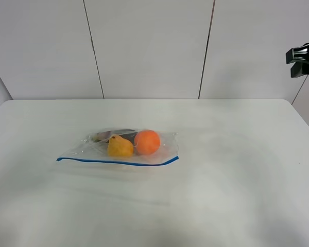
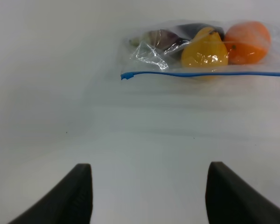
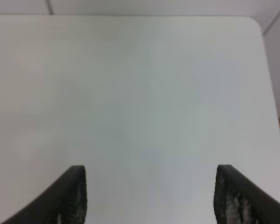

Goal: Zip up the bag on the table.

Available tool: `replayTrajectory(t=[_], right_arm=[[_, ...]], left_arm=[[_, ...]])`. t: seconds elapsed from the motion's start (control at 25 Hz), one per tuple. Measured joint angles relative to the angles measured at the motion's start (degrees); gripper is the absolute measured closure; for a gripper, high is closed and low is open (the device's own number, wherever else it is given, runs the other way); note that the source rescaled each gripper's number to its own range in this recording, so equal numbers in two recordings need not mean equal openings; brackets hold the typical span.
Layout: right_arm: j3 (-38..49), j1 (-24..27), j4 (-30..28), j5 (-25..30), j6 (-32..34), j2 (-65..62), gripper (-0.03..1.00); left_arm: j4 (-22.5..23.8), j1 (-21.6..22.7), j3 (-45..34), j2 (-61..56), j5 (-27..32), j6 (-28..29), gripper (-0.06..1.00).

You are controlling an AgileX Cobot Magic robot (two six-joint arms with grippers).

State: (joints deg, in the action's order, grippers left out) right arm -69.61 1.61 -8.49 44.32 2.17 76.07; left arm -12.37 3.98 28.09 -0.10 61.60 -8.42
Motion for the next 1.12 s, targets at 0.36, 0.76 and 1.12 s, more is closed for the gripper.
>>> replayTrajectory(t=[0.36, 0.76, 1.12], right_arm=[[0.0, 2.4, 1.3, 1.27, -0.29, -1.76, -0.01], [0.0, 2.4, 1.41, 3.8, -0.34, -18.24, -0.01], [-0.04, 2.4, 7.77, 6.24, -0.34, -39.57, -0.01]], left_arm=[[0.0, 0.0, 0.0, 0.0, 0.0, 0.0, 0.22], [0.0, 0.0, 0.0, 0.0, 0.0, 0.0, 0.22], [0.0, 0.0, 0.0, 0.0, 0.0, 0.0, 0.22]])
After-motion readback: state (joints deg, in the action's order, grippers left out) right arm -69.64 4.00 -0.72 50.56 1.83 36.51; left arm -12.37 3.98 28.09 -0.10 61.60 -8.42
